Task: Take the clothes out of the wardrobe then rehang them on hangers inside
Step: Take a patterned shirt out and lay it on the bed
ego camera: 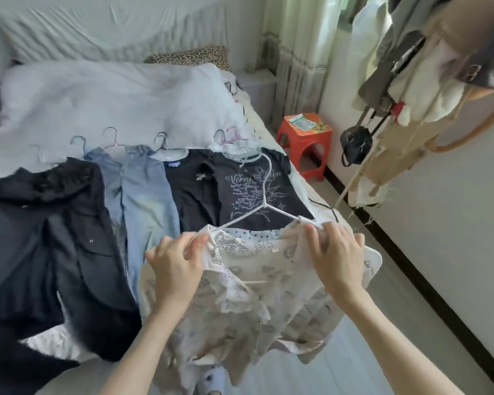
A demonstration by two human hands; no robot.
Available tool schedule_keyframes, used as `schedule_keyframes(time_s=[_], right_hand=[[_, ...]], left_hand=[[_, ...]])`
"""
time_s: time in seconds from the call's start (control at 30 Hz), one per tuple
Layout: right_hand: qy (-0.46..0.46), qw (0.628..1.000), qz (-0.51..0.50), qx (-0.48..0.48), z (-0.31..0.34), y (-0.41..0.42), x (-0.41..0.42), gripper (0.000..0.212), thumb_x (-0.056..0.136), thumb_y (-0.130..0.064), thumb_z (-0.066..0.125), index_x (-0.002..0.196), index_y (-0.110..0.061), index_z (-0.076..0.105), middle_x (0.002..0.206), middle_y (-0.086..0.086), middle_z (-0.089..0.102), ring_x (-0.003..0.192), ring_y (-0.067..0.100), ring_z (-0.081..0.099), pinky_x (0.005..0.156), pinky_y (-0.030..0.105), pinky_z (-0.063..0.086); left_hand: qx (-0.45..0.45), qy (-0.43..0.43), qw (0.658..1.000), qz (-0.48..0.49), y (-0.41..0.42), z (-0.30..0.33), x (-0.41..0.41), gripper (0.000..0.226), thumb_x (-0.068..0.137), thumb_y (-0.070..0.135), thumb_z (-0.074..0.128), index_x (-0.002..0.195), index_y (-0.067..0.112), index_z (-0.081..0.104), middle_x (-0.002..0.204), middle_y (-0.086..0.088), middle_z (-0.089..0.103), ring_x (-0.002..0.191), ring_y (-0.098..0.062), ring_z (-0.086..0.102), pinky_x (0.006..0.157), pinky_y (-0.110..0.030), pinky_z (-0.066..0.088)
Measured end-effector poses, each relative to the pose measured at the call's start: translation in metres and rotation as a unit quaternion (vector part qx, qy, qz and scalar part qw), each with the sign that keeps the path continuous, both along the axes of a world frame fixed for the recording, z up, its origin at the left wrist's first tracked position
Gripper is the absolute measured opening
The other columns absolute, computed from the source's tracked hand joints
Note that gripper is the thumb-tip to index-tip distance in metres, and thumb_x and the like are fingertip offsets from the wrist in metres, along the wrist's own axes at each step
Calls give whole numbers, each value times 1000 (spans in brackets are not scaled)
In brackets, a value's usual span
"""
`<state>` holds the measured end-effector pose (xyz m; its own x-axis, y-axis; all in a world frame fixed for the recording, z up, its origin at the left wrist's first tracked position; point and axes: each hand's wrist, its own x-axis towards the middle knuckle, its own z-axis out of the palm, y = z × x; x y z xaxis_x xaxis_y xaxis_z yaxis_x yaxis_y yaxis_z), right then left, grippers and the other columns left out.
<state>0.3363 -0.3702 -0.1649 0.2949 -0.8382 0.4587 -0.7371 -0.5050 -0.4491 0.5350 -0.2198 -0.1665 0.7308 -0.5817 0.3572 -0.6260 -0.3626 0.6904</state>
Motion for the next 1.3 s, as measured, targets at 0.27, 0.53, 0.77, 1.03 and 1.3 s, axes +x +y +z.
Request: schedule_keyframes(time_s=[0.27,0.53,0.77,1.03,1.3], right_hand=[[-44,995,-61,-65,34,-84,87,48,88,-55,39,73,-12,57,72,-1,57,75,22,47,78,32,23],[-104,984,-93,-108,92,-186,169,51,82,-59,43,72,-11,57,76,0,59,83,19,44,86,37,32],[-69,989,-64,-113,87,-291,221,56,82,-59,36,76,-8,59,82,6,63,87,25,49,79,30,25],[-9,1000,-5,8,13,-434,284,43,87,-53,43,63,-17,40,74,-8,46,84,22,46,79,41,31],[111,990,31,87,-133,-531,346,27,95,-32,45,89,-8,56,93,7,62,94,29,49,75,36,20]], left_hand=[[-73,-17,997,-35,-86,38,89,52,82,57,39,84,16,72,71,5,65,75,-18,50,77,-31,22],[-123,-6,990,-74,-195,80,171,52,86,56,44,90,13,72,71,2,67,72,-24,60,82,-54,44],[-98,11,991,-89,-300,68,232,46,86,51,46,91,12,70,79,-7,70,82,-29,60,85,-51,43],[41,36,995,-85,-435,-6,300,29,94,38,49,94,14,65,79,0,64,81,-23,56,85,-39,40],[159,85,979,-100,-513,-149,364,24,95,35,46,85,16,56,67,11,51,64,-18,50,66,-33,40]])
